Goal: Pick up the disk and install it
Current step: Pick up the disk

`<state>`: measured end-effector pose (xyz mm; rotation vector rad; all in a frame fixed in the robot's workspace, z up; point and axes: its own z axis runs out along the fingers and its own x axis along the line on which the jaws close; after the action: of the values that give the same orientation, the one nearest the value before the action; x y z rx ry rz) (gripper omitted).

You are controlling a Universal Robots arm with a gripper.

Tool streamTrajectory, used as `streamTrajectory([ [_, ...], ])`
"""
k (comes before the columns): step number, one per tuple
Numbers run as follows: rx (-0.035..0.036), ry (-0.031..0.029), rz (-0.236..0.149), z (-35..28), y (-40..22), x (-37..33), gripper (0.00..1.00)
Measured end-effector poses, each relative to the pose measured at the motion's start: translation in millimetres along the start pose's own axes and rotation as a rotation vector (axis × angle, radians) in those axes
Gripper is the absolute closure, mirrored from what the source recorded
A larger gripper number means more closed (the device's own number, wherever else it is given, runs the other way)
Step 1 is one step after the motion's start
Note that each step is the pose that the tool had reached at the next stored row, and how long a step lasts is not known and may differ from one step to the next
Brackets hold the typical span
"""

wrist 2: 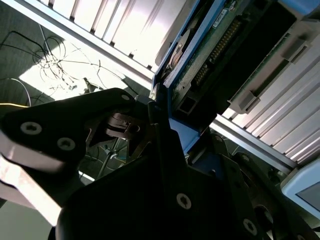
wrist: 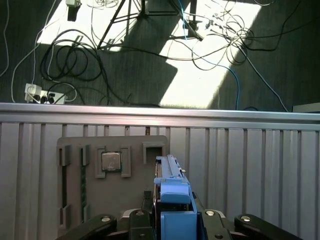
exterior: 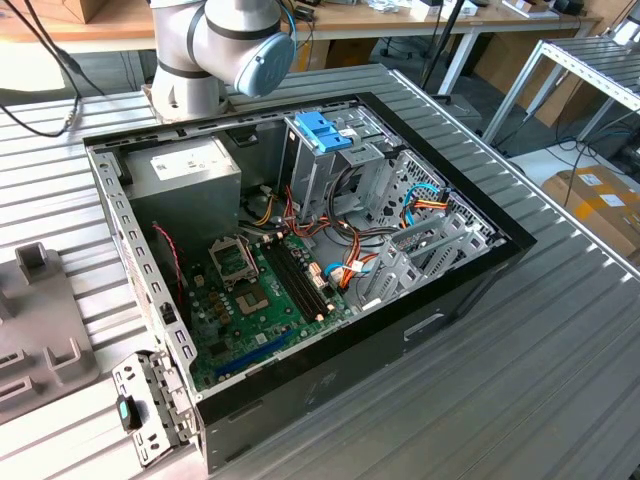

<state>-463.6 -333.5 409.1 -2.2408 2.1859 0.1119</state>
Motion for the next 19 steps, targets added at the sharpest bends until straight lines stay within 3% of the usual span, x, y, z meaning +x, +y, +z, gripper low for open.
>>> streamTrajectory([
  [19, 0.0001, -0.0036, 0.0, -20.8, 0.9, -1.2, 0.63],
])
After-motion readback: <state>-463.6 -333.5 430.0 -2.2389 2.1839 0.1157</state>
